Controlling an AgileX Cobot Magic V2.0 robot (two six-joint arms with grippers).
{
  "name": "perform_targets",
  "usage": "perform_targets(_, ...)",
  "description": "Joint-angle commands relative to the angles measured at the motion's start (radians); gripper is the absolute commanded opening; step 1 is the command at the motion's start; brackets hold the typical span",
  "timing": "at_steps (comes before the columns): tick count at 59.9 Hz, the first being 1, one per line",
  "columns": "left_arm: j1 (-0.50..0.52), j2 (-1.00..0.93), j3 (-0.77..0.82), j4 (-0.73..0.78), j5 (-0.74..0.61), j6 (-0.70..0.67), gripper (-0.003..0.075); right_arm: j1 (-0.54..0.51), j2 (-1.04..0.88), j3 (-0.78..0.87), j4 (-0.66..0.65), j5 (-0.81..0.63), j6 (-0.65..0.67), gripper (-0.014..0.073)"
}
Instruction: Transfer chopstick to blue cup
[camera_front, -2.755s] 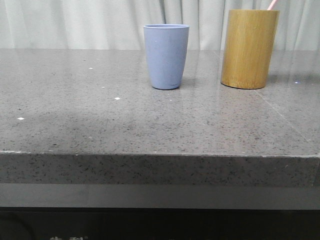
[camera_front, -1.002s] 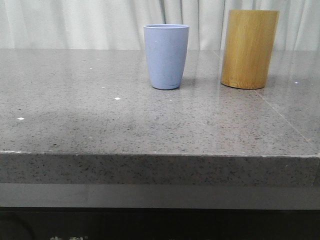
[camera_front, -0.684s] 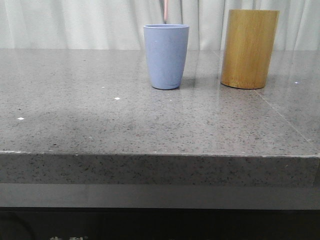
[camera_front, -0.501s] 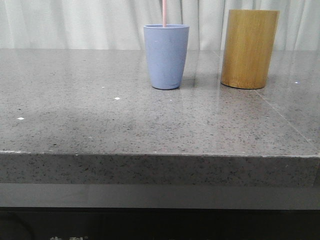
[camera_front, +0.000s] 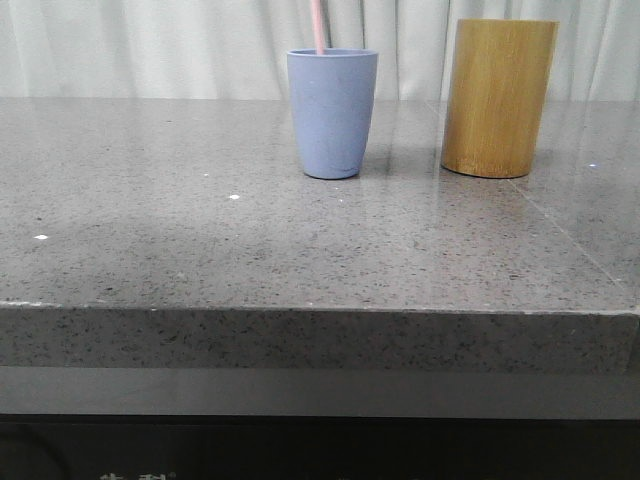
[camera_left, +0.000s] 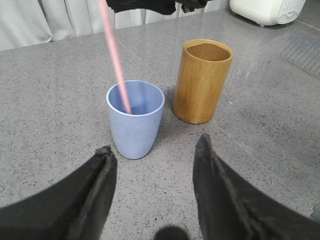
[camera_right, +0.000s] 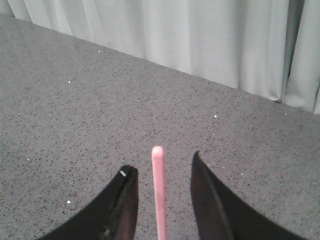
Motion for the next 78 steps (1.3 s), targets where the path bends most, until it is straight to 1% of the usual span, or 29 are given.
perform_targets(1, -0.007, -0.015, -0.031, -0.008, -0.085, 0.004, 0.0358, 0.0, -0.072, -0.034, -0.035, -0.026, -0.009, 0.0329)
perform_targets(7, -0.007, -0.015, -0.031, -0.008, -0.083, 0.004, 0.0358, 0.0, -0.117, -0.034, -0.079, 0.054, -0.009, 0.033)
perform_targets(21, -0.004, -0.015, -0.031, 0.002, -0.077, 0.004, 0.0358, -0.004, -0.297, -0.034, -0.166, 0.447, -0.009, 0.033)
perform_targets(25, 0.002, -0.015, -0.035, 0.029, -0.048, 0.004, 0.0358, -0.013, -0.351, -0.024, -0.167, 0.539, -0.009, 0.033)
perform_targets(28, 0.011, -0.015, -0.042, 0.059, -0.009, 0.004, 0.0358, -0.024, -0.4, -0.001, -0.166, 0.575, -0.009, 0.033)
perform_targets(32, 0.03, -0.017, -0.054, 0.061, 0.053, 0.004, 0.0358, -0.044, -0.461, 0.044, -0.166, 0.601, 0.003, 0.033)
perform_targets(42, 0.103, -0.039, -0.091, 0.068, 0.215, 0.002, 0.0358, -0.097, -0.628, 0.223, -0.166, 0.571, 0.049, 0.033)
perform_targets(54, 0.215, -0.103, -0.093, 0.068, 0.301, -0.028, 0.0358, -0.171, -0.819, 0.466, -0.166, 0.445, 0.079, 0.033)
perform_targets(61, 0.265, -0.133, -0.09, 0.073, 0.351, -0.028, 0.0358, -0.179, -0.919, 0.586, -0.166, 0.374, 0.079, 0.033)
perform_targets(66, 0.275, -0.149, -0.09, 0.084, 0.378, -0.028, 0.0358, -0.179, -0.992, 0.665, -0.166, 0.348, 0.079, 0.033)
perform_targets(78, 0.275, -0.157, -0.09, 0.084, 0.359, -0.028, 0.0358, -0.179, -1.128, 0.793, -0.166, 0.332, 0.079, 0.033)
